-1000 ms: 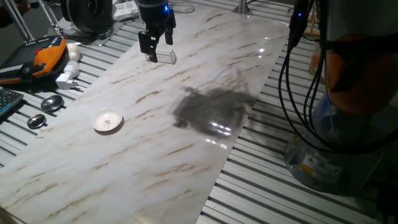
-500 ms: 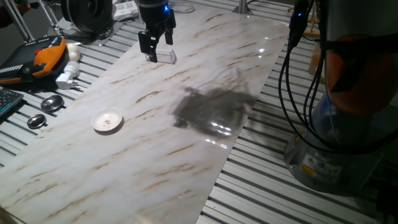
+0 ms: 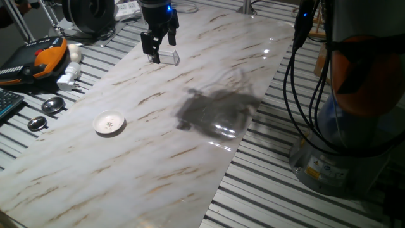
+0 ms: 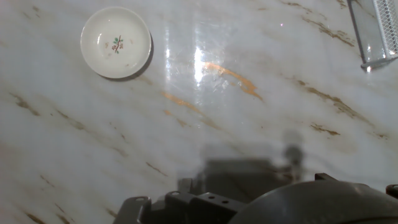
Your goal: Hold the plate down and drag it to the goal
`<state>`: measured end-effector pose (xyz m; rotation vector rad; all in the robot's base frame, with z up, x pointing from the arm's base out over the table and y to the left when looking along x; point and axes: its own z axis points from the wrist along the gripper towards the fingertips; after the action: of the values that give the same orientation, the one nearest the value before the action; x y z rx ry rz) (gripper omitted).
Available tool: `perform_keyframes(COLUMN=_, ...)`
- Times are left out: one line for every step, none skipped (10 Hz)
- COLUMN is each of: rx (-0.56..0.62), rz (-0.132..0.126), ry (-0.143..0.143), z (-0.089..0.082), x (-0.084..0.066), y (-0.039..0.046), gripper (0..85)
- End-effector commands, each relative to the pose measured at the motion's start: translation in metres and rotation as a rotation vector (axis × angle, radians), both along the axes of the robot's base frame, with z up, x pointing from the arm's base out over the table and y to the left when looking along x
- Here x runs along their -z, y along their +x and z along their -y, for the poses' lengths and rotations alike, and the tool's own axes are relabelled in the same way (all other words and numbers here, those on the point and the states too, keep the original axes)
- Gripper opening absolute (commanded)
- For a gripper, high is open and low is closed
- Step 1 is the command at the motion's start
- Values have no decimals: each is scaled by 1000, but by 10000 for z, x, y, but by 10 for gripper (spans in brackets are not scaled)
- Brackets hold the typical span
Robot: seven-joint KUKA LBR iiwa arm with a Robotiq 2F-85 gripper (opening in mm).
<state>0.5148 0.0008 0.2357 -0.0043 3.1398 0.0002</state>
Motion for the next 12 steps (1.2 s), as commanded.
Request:
perform_keyframes(rx=0, rz=0, ry=0, z=0, x=0, y=1, gripper=0)
perform_keyframes(rx=30, rz=-20, ry=0, z=1, x=-11, y=2, gripper=0)
perform_keyframes(rx=30, rz=-23, ry=0, z=3, x=-32, y=2, gripper=0)
perform_keyframes(rx=28, rz=-23, ry=0, z=7, x=-34, y=5, gripper=0)
perform_keyframes(rx=28, rz=-23, ry=0, z=7, x=-29, y=7, gripper=0)
perform_keyframes(rx=28, rz=-21, ry=-2, z=6, x=-29, y=7, gripper=0)
perform_keyframes(rx=28, rz=-21, ry=-2, z=4, x=-30, y=7, gripper=0)
perform_keyframes(rx=28, rz=-20, ry=-3, z=4, x=-30, y=7, gripper=0)
perform_keyframes(rx=30, rz=-18, ry=-3, z=1, x=-30, y=8, gripper=0)
perform_keyframes(rx=31, rz=-17, ry=-3, z=-2, x=-27, y=7, gripper=0)
perform_keyframes(rx=31, rz=-17, ry=-2, z=-4, x=-26, y=7, gripper=0)
perform_keyframes(rx=33, rz=-17, ry=0, z=-5, x=-25, y=8, gripper=0)
